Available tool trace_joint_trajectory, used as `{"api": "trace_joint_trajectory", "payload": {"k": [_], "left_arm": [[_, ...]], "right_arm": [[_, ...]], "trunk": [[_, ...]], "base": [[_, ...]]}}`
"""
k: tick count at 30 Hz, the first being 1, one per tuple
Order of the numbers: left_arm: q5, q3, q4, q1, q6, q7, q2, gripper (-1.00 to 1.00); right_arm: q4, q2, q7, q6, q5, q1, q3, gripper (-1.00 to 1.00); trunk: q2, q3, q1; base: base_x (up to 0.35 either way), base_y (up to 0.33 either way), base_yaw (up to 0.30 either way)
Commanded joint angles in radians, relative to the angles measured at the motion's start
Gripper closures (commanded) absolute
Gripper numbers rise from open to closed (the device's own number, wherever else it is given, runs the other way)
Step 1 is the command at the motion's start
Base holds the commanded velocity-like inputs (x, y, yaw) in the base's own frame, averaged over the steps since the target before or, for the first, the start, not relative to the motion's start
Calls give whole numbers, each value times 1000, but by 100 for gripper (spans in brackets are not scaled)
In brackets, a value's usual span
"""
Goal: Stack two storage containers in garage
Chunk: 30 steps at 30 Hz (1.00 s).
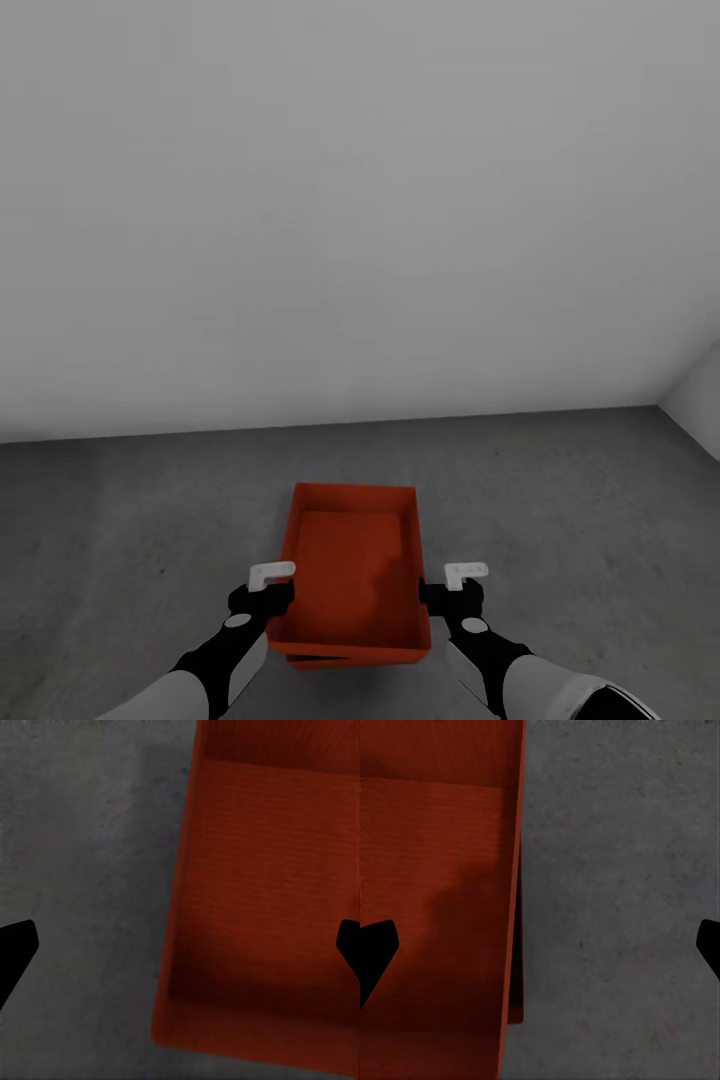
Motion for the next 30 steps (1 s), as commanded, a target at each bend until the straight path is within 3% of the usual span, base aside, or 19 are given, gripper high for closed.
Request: {"api": "trace_joint_trajectory", "payload": {"k": [1,30], "left_arm": [[10,-9,1,0,-4,5,0,-100],[11,-8,2,0,-3,5,0,-100]], "right_arm": [[1,0,-3,-3,-8,-1,9,-100],[1,0,-6,-2,-8,-1,9,-100]], "trunk": [[7,2,-4],[210,93,-115]], "base": [[0,0,0],[0,0,0]]}}
